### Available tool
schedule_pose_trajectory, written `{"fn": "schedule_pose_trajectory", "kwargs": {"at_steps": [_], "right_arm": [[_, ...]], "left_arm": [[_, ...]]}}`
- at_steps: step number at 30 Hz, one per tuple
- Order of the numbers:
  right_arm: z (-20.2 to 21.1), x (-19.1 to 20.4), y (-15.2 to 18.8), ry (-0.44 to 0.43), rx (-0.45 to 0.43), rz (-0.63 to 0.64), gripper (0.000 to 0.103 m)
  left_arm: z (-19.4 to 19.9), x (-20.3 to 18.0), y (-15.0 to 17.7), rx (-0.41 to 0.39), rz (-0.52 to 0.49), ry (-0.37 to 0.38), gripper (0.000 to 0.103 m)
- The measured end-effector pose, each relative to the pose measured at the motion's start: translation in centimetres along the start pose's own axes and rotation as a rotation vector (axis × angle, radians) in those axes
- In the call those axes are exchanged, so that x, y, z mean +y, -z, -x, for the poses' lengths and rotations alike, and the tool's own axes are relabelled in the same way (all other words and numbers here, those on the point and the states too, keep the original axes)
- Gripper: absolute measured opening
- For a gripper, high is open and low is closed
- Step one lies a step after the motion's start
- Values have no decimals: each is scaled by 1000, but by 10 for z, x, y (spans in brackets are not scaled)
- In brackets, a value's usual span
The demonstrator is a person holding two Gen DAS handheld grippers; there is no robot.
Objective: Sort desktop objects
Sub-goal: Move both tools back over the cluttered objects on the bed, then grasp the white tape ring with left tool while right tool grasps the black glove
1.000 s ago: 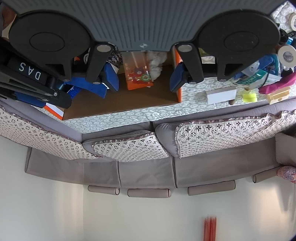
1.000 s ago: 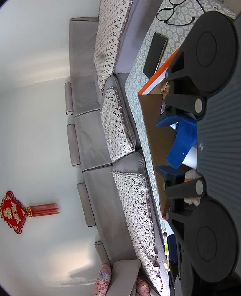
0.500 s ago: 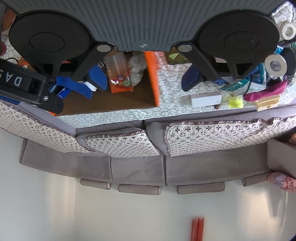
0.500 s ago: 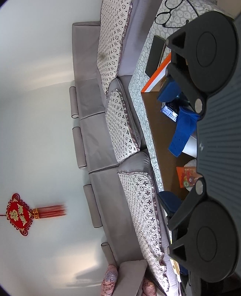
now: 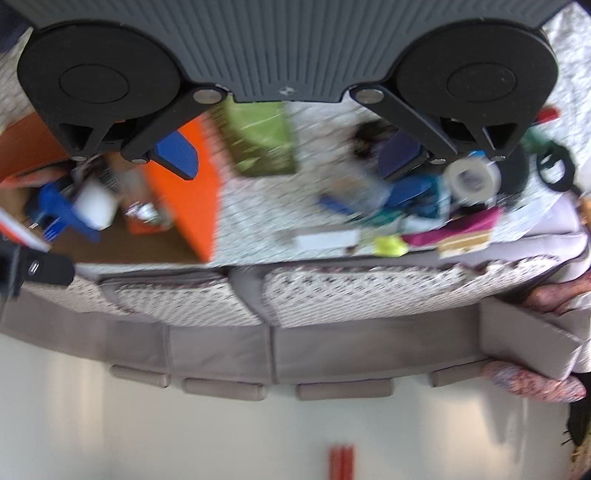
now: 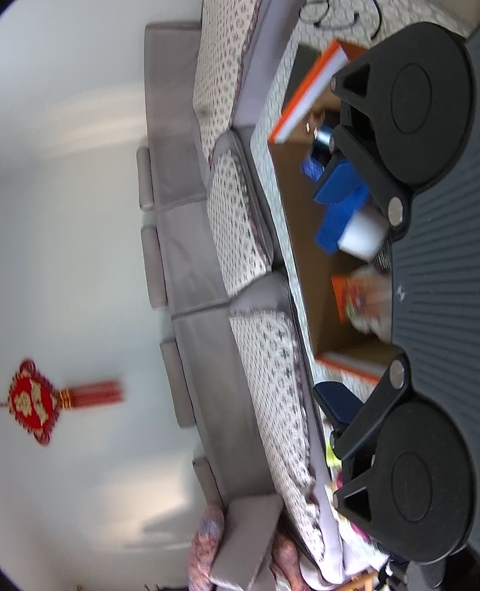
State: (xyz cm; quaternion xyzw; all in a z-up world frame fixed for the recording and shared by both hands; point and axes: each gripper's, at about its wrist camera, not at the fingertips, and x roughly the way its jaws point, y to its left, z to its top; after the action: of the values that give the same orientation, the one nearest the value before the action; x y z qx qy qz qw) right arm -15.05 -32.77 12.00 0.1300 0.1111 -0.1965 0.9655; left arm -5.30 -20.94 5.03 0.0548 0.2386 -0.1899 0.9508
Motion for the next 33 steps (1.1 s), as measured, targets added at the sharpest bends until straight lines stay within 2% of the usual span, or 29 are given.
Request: {"fn": "schedule_pose_trajectory", "kwargs": {"at_steps": [8, 19, 28, 31, 33], "right_arm": [[-3, 47, 13, -92, 43, 47, 103], [-1, 108, 33, -196, 108, 150, 103], [-9, 163, 55, -310, 133, 254, 103], [-19, 176, 65, -334, 172, 277, 94], [-28, 183, 72, -346, 211, 290, 76]], "left_arm": [[0, 55, 20, 42, 34, -125, 103], [14, 116, 43, 37, 78, -200, 103], [16, 171, 56, 60, 132, -308, 103], [13, 184, 57, 64, 166, -325, 103], [10, 186, 58, 66, 170, -325, 103]]}}
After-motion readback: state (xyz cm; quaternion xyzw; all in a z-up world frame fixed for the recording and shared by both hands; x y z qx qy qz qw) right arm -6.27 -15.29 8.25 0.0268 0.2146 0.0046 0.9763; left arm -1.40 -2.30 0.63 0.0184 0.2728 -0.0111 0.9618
